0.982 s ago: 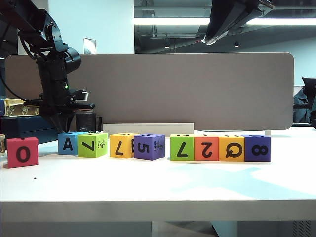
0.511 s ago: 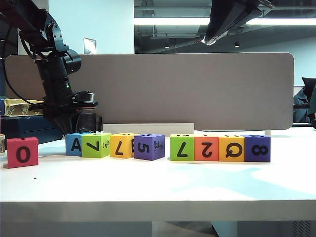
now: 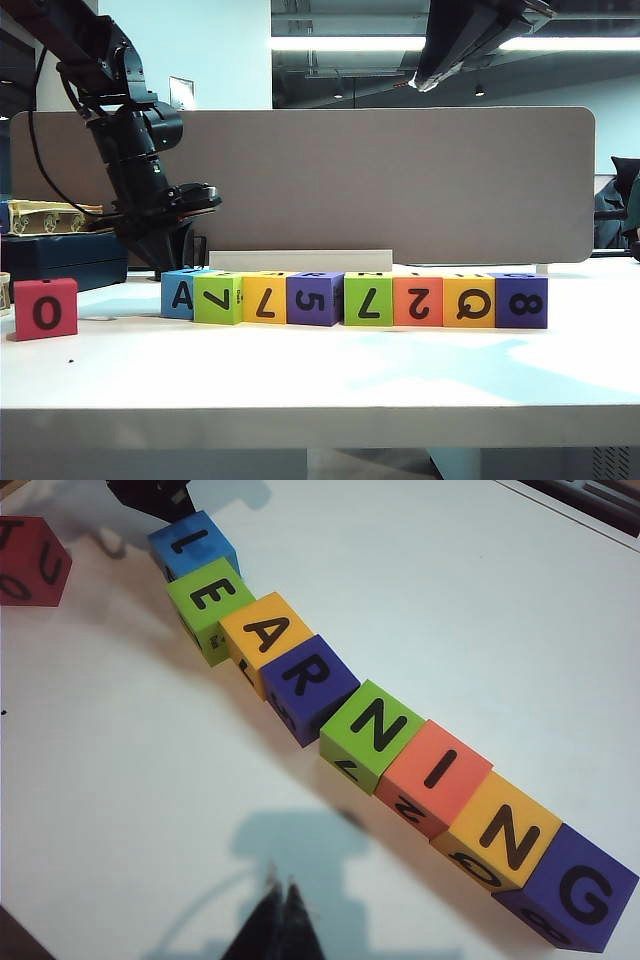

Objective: Select the appropriate blocks from the scattered letter blocks on the table and arrange them in a row to spell out "LEARNING".

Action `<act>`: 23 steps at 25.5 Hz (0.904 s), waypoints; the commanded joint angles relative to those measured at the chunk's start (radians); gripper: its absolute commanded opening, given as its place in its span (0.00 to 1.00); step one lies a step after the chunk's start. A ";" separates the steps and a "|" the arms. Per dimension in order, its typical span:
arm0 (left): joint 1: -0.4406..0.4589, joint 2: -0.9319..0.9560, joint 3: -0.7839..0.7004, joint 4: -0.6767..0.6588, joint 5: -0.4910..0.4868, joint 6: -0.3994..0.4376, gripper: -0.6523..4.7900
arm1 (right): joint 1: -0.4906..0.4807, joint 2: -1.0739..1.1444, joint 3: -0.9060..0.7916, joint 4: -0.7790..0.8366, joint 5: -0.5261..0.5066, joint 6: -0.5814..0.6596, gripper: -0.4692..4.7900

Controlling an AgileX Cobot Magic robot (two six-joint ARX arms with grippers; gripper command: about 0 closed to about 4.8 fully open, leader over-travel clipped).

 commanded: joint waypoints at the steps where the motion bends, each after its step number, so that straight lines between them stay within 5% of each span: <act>1: -0.013 -0.005 0.001 -0.018 0.008 0.006 0.16 | 0.001 -0.005 0.004 0.008 -0.001 -0.002 0.09; 9: -0.031 -0.005 0.001 -0.084 -0.006 -0.001 0.15 | 0.001 -0.005 0.004 0.008 -0.001 -0.002 0.09; 20: -0.032 -0.042 0.062 -0.131 -0.401 0.015 0.14 | 0.001 -0.005 0.004 0.008 -0.001 -0.002 0.09; 23: -0.032 -0.085 0.062 -0.160 -0.368 0.017 0.11 | 0.001 -0.005 0.004 0.010 -0.001 -0.003 0.09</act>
